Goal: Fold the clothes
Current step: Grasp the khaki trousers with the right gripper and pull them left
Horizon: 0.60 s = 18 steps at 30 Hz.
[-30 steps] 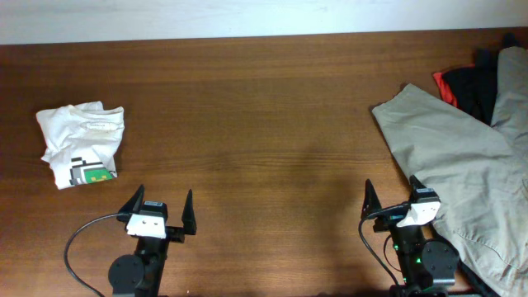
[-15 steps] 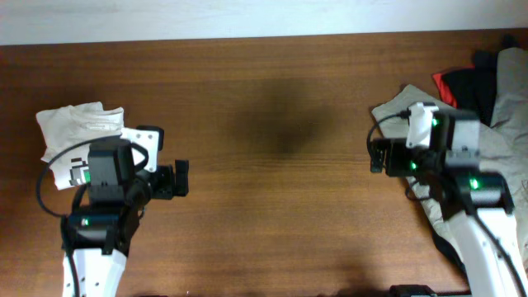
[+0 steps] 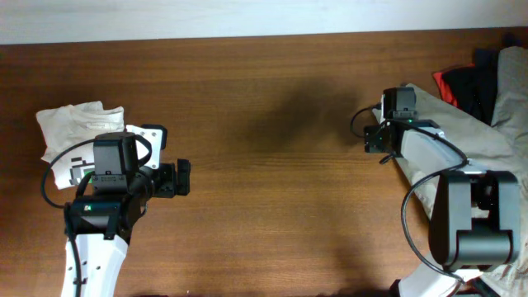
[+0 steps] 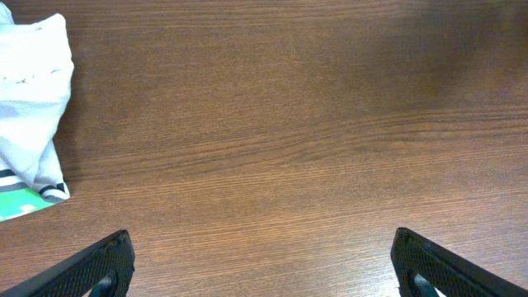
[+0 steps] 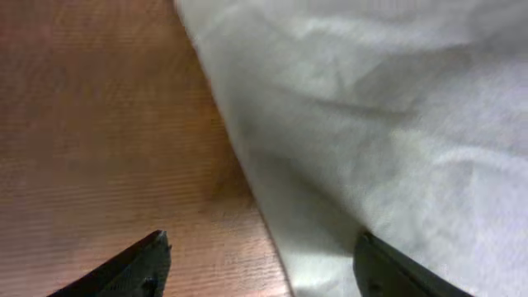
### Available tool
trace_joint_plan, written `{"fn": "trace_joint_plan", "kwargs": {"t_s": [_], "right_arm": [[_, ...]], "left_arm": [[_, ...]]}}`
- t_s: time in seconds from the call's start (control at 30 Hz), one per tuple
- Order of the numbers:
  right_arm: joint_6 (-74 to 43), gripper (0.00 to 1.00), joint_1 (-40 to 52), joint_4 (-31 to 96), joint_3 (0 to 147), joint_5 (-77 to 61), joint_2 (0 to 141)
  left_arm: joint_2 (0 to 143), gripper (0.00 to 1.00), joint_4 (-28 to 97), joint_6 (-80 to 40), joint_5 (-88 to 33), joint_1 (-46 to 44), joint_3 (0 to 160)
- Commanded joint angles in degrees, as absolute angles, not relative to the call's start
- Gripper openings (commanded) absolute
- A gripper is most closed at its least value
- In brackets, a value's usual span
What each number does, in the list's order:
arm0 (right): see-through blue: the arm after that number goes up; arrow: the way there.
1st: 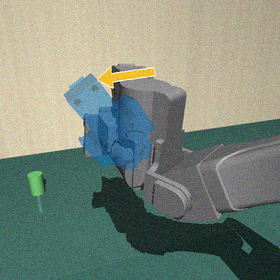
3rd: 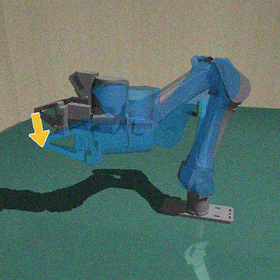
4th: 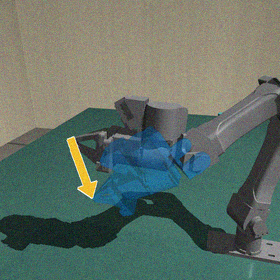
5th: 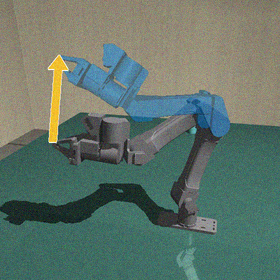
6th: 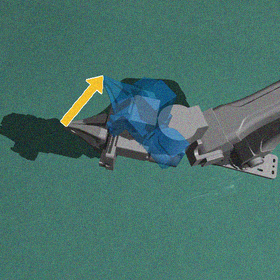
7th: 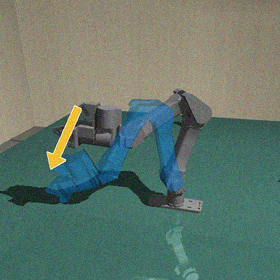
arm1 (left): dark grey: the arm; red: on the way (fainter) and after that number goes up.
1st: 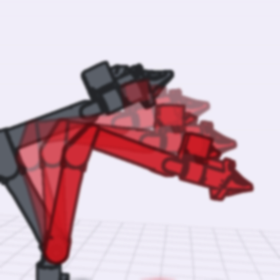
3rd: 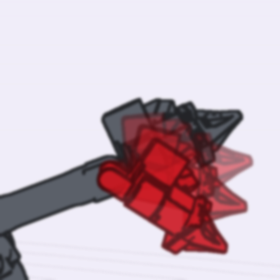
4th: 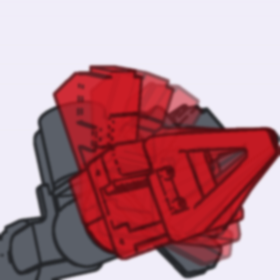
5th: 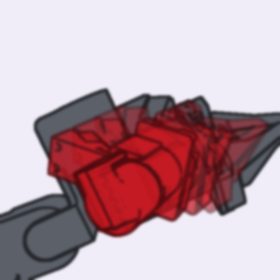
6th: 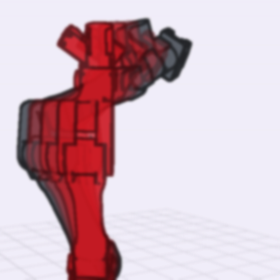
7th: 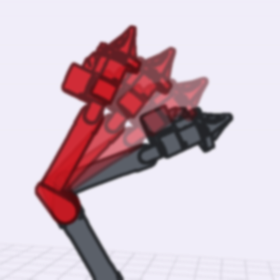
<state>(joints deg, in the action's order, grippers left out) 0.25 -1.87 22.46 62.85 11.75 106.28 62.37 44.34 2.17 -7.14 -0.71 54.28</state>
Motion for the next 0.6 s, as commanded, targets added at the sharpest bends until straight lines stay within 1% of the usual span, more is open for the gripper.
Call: {"fn": "trace_joint_plan", "kwargs": {"t_s": [0.0,0.03,0.07,0.1,0.13,0.3,0.33,0.37,0.4,0.43,0.5,0.53,0.57], "right_arm": [[0.01,0.71,-1.61,20.67,63.77,14.22,109.14],[0.01,0.56,-1.61,20.16,63.77,14.22,109.73],[-0.01,0.38,-1.63,19.59,63.77,14.24,109.86],[0.01,0.15,-1.63,19.22,63.77,14.26,109.86],[-0.01,0.04,-1.63,19.20,63.77,14.26,109.86],[-0.43,0.04,-1.61,19.92,66.22,17.56,108.14],[-0.40,0.38,-1.50,19.90,68.01,16.95,107.70],[0.73,0.53,-1.50,19.57,68.71,14.52,107.72],[0.73,0.58,-1.50,19.40,68.71,14.39,108.07],[0.71,0.70,-1.52,19.20,68.71,14.39,108.90],[0.71,0.79,-1.52,19.00,68.71,14.41,110.45],[0.71,0.80,-1.52,18.74,68.69,14.41,111.20],[0.71,0.84,-1.56,18.04,68.69,14.41,111.94]], "left_arm": [[62.13,0.99,44.21,2.00,-7.99,-0.86,55.44],[62.13,0.99,44.21,2.00,-7.99,-0.86,55.44],[62.13,0.99,44.23,2.00,-7.97,-0.86,55.44],[62.13,0.99,44.25,2.00,-7.99,-0.86,55.44],[62.13,0.99,44.25,2.00,-7.99,-0.86,55.44],[62.13,0.99,44.23,2.00,-7.99,-0.86,55.44],[62.13,0.99,44.23,2.00,-7.99,-0.86,55.44],[62.13,0.99,44.23,2.00,-7.99,-0.86,55.44],[62.13,0.99,44.23,2.00,-7.99,-0.86,55.44],[62.13,0.99,44.23,2.00,-7.99,-0.86,55.44],[62.13,0.99,44.23,2.00,-7.97,-0.86,55.44],[62.13,0.99,44.23,2.00,-7.97,-0.86,55.44],[62.13,0.99,44.23,2.00,-7.97,-0.86,55.44]]}}
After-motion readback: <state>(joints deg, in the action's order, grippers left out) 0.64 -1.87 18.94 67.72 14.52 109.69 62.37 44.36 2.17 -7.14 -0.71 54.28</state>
